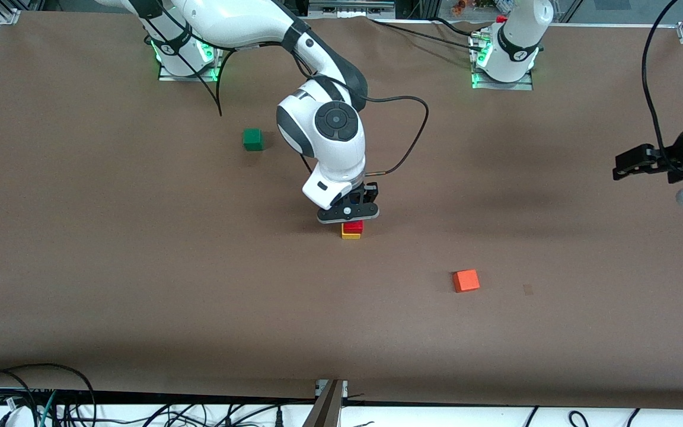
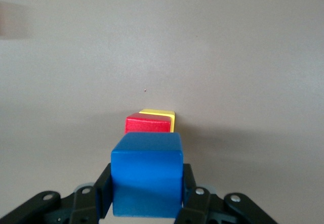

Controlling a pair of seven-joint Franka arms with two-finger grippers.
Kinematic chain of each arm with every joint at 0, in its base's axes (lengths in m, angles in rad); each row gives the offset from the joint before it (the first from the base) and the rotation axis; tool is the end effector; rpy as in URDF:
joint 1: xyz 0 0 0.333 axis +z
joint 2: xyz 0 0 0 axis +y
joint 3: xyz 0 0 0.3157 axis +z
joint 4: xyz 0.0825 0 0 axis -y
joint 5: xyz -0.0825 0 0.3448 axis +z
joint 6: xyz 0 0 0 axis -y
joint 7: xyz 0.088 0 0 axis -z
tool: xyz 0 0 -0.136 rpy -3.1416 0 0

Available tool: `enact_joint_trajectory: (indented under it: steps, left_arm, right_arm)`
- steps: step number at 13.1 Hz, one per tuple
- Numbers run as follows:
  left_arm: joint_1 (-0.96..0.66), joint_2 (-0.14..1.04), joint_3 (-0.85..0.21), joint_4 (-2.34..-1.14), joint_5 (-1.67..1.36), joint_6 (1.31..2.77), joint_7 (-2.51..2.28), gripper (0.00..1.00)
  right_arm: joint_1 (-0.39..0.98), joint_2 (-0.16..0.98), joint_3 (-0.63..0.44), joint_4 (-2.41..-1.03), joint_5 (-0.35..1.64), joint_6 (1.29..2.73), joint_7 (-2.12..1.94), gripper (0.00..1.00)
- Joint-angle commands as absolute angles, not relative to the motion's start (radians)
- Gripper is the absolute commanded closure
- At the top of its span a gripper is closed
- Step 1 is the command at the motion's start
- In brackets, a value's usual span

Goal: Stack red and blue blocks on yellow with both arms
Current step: 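Carry the blue cube over the stack while the left gripper withdraws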

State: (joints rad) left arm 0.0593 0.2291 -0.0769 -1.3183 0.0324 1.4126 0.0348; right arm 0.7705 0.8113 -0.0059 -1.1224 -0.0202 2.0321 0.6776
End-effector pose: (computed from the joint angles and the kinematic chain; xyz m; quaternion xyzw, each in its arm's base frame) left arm 0.5637 0.0001 0.5660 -0.9974 0.0242 0.0671 0.0068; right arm 0.5331 0.5108 0.3186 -0.9975 -0.0485 -0.0444 0.0239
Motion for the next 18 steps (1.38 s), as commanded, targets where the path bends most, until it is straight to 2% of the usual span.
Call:
enact_joint_trajectory:
  steps: [1, 13, 18]
  left_arm:
    - [0.077, 0.114, -0.075, -1.501, -0.015, 1.482, 0.04, 0.0]
    - [0.069, 0.138, -0.075, -1.483, -0.017, 1.482, 0.02, 0.0]
    - [0.069, 0.147, -0.075, -1.473, -0.017, 1.482, 0.02, 0.0]
  right_arm:
    - [0.79, 0.847, -0.015, -1.081, -0.038, 2.051, 0.689, 0.53]
    - [0.802, 0.868, -0.017, -1.081, -0.046, 2.065, 0.695, 0.53]
    - [0.802, 0.868, -0.015, -1.081, -0.06, 2.06, 0.693, 0.47]
